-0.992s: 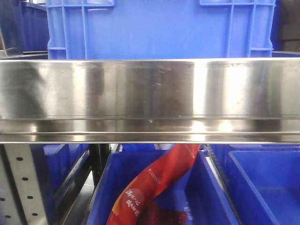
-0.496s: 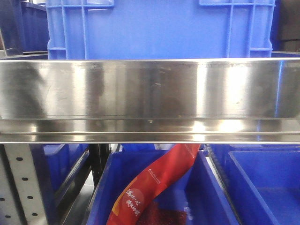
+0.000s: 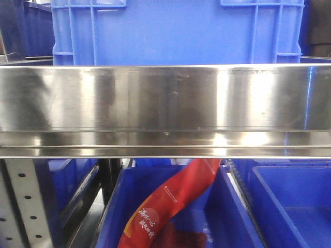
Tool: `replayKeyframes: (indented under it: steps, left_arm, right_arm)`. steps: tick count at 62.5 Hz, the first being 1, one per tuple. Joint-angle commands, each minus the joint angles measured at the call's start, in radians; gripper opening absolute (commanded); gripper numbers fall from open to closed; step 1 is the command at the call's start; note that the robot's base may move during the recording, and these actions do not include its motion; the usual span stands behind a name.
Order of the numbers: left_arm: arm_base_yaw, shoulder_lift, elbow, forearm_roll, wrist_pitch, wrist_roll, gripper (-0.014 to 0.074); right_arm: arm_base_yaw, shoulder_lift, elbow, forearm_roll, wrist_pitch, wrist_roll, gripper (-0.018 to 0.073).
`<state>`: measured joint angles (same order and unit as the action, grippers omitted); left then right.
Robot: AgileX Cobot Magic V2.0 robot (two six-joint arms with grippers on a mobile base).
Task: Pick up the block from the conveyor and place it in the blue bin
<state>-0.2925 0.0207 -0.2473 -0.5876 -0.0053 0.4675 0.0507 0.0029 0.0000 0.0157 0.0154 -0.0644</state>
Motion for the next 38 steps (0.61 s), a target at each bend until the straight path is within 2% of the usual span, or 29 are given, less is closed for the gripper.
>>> replayKeyframes:
  steps: [1,24,29,31,35,38]
  left_arm:
    - [0.002,-0.002,-0.002,-0.007,-0.011,0.002,-0.0111]
    - [0.002,-0.002,0.006,-0.007,-0.018,0.002,-0.0111]
    - [0.020,-0.002,0.032,-0.007,-0.040,0.002,-0.0111]
    - [0.032,-0.002,0.056,0.027,-0.055,0.002,-0.0111]
    - [0.067,-0.002,0.100,0.168,-0.079,-0.007,-0.0111]
    - [0.097,-0.002,0.141,0.264,-0.105,-0.047,-0.0111]
  right_arm:
    - [-0.004,-0.003,0.000,-0.002,-0.025,-0.008,-0.0162]
    - [-0.004,-0.003,0.000,-0.002,-0.025,-0.008,-0.0162]
    - [-0.004,-0.003,0.000,-0.002,-0.025,-0.008,-0.0162]
    - [-0.004,-0.003,0.000,-0.002,-0.025,-0.008,-0.0162]
    - [-0.004,-0.003,0.000,-0.002,-0.025,-0.008,-0.0162]
    - [-0.004,-0.003,0.000,-0.002,-0.025,-0.008,-0.0162]
